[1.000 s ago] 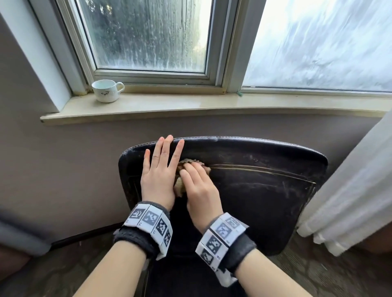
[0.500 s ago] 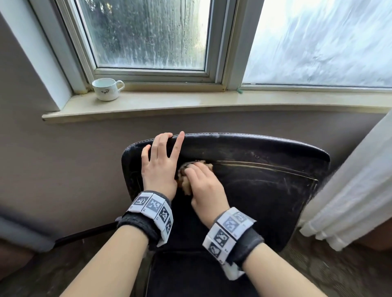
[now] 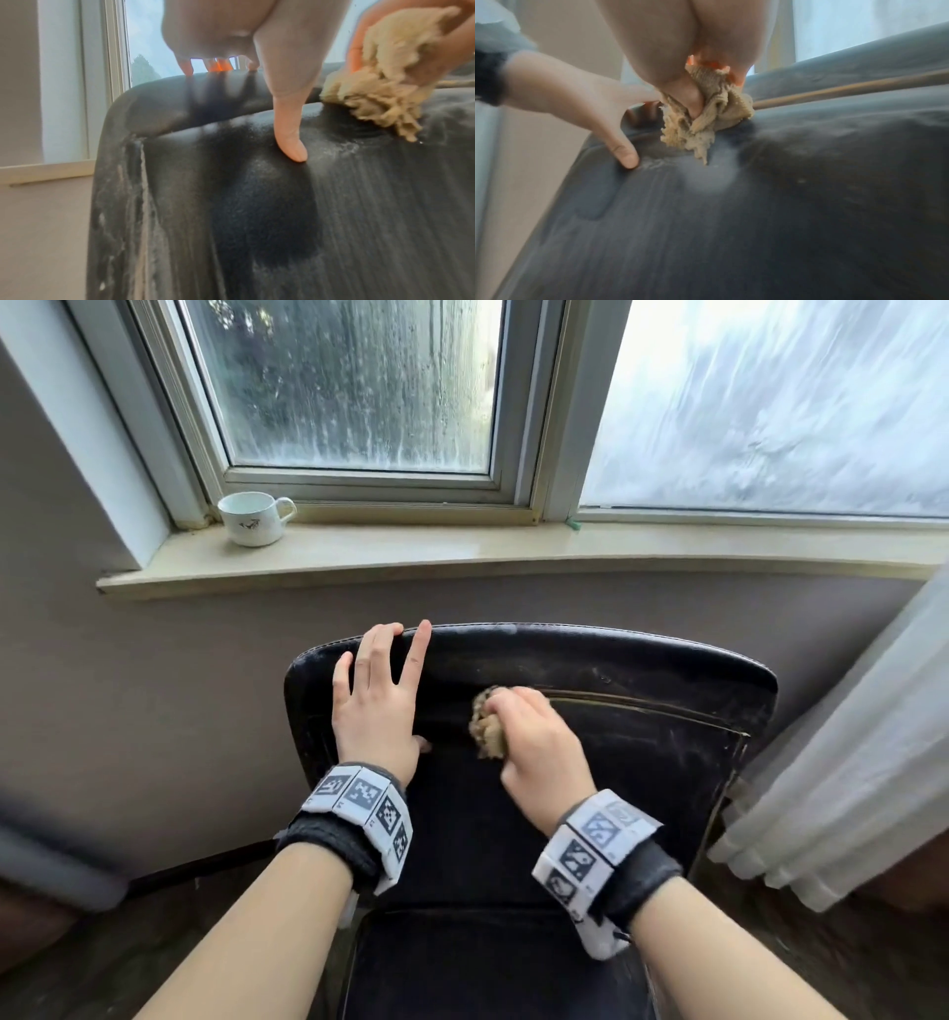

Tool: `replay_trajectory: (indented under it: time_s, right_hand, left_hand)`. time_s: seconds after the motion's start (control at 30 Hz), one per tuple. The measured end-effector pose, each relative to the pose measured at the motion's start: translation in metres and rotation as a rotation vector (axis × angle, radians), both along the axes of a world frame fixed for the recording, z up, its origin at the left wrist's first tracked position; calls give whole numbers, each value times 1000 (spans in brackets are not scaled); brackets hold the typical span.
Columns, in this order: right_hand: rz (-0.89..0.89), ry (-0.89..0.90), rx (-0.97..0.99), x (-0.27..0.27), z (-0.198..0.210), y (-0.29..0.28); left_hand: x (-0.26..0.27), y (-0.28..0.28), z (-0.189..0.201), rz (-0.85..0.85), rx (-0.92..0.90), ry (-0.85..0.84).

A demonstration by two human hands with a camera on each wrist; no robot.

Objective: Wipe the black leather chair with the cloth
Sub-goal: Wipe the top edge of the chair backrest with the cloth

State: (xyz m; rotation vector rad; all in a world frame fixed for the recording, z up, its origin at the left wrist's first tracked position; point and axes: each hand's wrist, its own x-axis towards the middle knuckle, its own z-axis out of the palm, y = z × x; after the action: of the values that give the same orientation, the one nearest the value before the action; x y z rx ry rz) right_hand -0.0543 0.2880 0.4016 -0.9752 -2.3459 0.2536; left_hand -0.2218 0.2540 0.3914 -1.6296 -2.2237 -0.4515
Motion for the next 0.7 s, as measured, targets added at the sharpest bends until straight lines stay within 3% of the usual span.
replay_trajectory:
  time_s: [0.2,0.3,0.4,0.5,0.7]
  right_hand:
    - [-271,153,-10,29,2,-2]
    - [-66,170,29,-14,10,-18]
    - [118,11,76,-47,4,-26]
    - [90,-64,70,-31,-1,-16]
    - [-131,2,16,29,4,2]
  left_hand:
    - [4,-6,1,48,-2,8]
    - [8,-4,-3,66,56,17]
    - [2,-4,-5,54,134,57]
    - [-2,-7,-3,47,78,46]
    - [3,-10,6,52,-59,-22]
